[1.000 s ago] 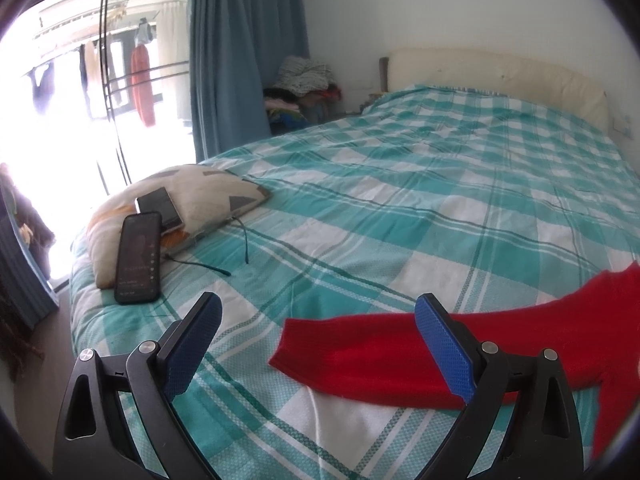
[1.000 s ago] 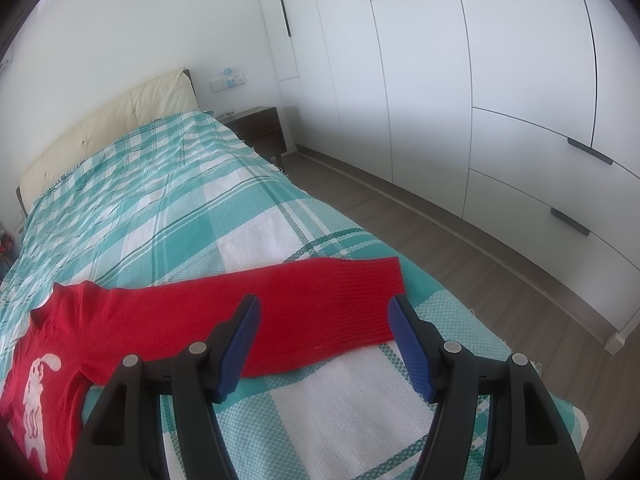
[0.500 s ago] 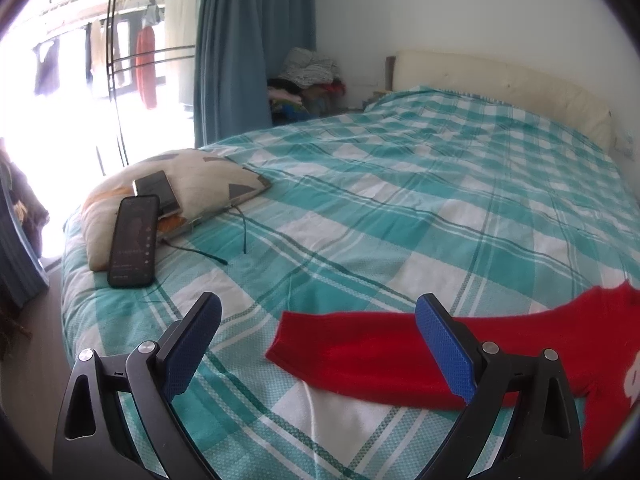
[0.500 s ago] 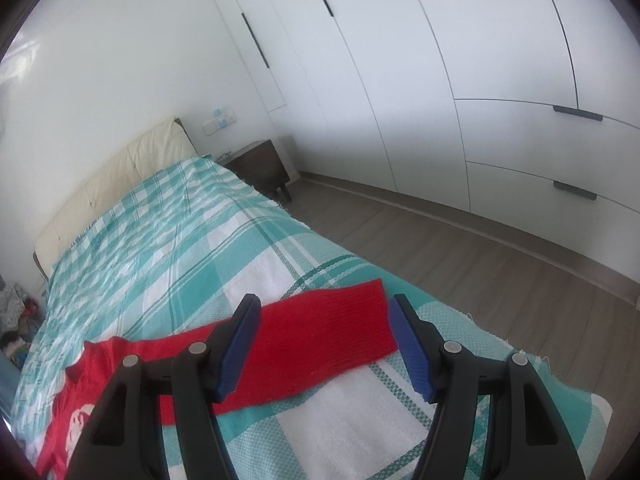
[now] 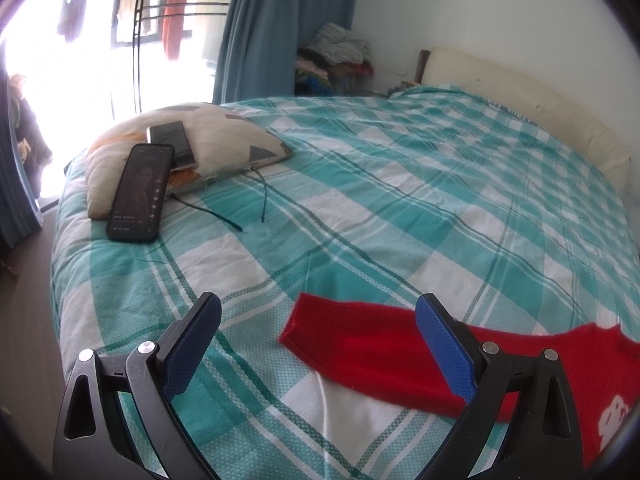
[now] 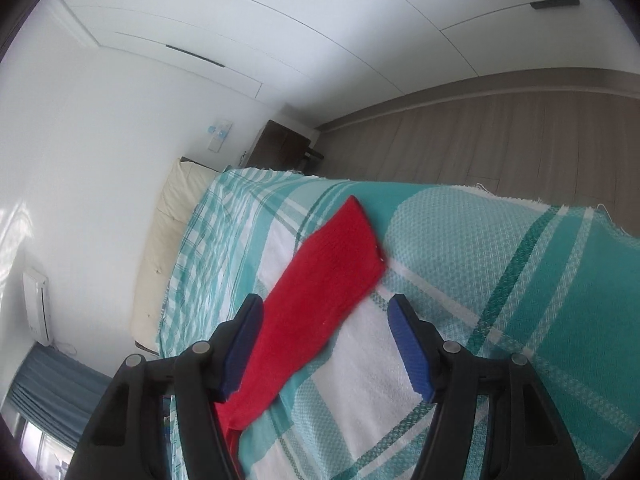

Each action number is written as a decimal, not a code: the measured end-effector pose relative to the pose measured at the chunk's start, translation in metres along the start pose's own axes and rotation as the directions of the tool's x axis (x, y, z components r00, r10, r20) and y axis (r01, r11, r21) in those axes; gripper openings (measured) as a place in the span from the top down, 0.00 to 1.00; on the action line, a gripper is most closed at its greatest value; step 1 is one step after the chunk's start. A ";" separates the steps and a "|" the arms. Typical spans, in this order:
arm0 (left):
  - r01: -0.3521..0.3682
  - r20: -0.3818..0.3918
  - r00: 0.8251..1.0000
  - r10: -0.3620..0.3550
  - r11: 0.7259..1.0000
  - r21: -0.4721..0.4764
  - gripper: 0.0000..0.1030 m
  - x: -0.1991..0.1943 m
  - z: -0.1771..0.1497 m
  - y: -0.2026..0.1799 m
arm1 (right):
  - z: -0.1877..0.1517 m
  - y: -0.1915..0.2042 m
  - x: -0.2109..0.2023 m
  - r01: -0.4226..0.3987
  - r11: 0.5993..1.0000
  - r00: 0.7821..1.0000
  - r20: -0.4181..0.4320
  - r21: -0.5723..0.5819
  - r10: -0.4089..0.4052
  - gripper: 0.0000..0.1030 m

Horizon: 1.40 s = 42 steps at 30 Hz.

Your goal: Fold small clothes

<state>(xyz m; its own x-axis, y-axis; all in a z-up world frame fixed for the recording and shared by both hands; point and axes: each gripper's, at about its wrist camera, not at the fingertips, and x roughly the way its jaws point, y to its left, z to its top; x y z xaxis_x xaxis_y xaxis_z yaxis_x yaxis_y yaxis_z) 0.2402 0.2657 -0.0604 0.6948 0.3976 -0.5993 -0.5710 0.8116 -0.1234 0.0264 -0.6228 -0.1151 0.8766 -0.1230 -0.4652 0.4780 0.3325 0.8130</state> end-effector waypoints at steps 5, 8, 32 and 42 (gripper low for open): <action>-0.005 0.007 1.000 0.005 1.000 0.010 0.05 -0.001 -0.001 -0.001 | 0.009 0.004 0.027 0.038 0.999 0.999 -0.034 -0.030 -0.039 0.46; -0.008 0.016 1.000 0.007 0.999 0.047 0.04 -0.002 -0.002 -0.008 | 0.015 0.006 0.040 0.045 0.998 0.998 -0.045 -0.040 -0.047 0.53; 0.022 0.056 0.998 -0.031 0.989 0.149 0.04 -0.010 -0.005 -0.034 | -0.090 0.310 0.044 -0.209 0.661 0.977 -0.136 -0.721 0.162 0.97; 0.018 0.008 1.000 -0.018 1.000 0.017 0.04 -0.002 0.000 -0.008 | -0.314 0.379 0.136 -0.426 0.445 0.885 -0.466 -0.788 0.022 0.83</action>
<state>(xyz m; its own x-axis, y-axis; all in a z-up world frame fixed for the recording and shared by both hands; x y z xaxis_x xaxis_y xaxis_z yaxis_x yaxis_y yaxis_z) 0.2438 0.2583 -0.0582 0.7086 0.3866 -0.5903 -0.5509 0.8259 -0.1203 0.3098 -0.2199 0.0193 0.7608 0.3340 -0.5564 -0.2039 0.9370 0.2837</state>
